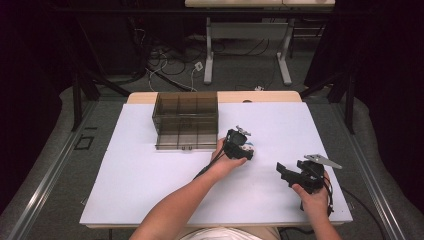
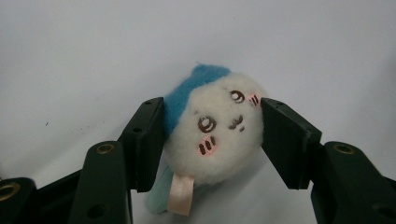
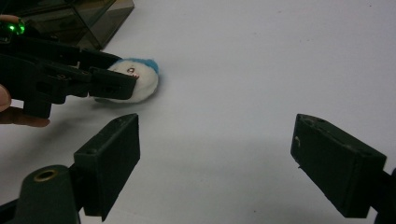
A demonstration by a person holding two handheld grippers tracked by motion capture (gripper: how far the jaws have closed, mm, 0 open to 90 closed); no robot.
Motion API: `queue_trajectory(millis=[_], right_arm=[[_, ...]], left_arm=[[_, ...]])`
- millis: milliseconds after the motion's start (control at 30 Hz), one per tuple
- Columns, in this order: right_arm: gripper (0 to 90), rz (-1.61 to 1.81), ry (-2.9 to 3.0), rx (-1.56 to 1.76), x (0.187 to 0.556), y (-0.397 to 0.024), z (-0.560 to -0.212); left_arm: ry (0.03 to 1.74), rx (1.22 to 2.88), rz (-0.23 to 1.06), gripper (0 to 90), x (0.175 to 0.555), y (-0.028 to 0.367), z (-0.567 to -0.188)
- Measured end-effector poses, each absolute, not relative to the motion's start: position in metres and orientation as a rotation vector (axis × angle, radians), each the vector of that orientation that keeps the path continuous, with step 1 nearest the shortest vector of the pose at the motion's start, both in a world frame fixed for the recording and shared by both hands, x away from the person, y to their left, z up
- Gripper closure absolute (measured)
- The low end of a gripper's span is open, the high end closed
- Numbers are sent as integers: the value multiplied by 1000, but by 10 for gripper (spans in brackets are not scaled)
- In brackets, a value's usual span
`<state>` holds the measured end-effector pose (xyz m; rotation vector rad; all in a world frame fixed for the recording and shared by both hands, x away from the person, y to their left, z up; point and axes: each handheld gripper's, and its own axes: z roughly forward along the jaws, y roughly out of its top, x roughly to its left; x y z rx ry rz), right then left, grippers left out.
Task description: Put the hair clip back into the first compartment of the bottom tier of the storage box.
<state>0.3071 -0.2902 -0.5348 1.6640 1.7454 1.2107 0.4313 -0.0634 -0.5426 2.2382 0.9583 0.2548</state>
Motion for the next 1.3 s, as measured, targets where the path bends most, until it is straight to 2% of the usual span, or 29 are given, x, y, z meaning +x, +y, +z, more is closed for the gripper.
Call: queue_trajectory(millis=[1300], right_arm=[[153, 1210, 1762, 1649, 307, -288, -536]], left_arm=[[926, 2185, 283, 446, 421, -55, -522]])
